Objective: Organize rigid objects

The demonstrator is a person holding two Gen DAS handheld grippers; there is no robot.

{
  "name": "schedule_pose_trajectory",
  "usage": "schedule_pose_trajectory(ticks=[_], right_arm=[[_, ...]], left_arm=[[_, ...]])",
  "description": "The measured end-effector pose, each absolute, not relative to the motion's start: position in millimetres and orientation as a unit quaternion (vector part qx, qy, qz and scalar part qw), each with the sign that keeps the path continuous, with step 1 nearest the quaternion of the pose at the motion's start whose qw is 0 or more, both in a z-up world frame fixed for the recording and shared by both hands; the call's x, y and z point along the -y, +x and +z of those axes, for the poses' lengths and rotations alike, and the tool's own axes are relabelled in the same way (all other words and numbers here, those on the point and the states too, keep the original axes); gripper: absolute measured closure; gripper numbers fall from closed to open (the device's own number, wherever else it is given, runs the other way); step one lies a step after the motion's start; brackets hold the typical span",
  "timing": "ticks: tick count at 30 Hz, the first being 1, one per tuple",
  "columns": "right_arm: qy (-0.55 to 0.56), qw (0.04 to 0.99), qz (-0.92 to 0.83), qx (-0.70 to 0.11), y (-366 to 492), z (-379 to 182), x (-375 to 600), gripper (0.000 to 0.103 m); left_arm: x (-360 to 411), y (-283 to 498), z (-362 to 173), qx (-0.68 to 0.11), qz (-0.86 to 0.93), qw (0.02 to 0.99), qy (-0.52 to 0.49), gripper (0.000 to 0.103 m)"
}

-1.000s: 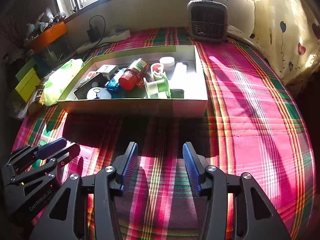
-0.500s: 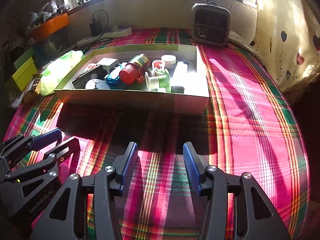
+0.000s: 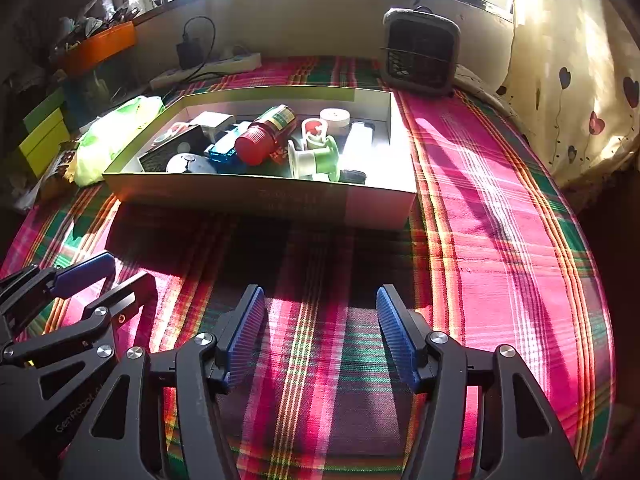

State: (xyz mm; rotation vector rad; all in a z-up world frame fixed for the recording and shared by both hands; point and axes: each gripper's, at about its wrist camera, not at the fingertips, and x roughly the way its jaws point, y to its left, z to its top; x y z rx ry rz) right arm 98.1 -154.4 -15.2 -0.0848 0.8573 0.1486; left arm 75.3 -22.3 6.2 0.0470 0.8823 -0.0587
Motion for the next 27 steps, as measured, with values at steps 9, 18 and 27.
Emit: schedule_pose_trajectory(ticks=[9,18,27], right_arm=[[-0.037,0.906,0.069,-0.416,98.6,-16.0,156.1,0.038],[-0.025,0.907,0.046,-0.417,99.0,-16.1,163.7,0.038],[-0.025,0.908,0.045,-0.416,99.1,-15.9,163.5,0.038]], left_arm=[[21.5,74.8,6.1,-0.427,-0.028,0.904,0.016,0.060],[15.2,73.5,6.3,-0.426,-0.008,0.904,0.007,0.060],[15.3,73.4,6.5,-0.427,-0.004,0.904,0.005,0.059]])
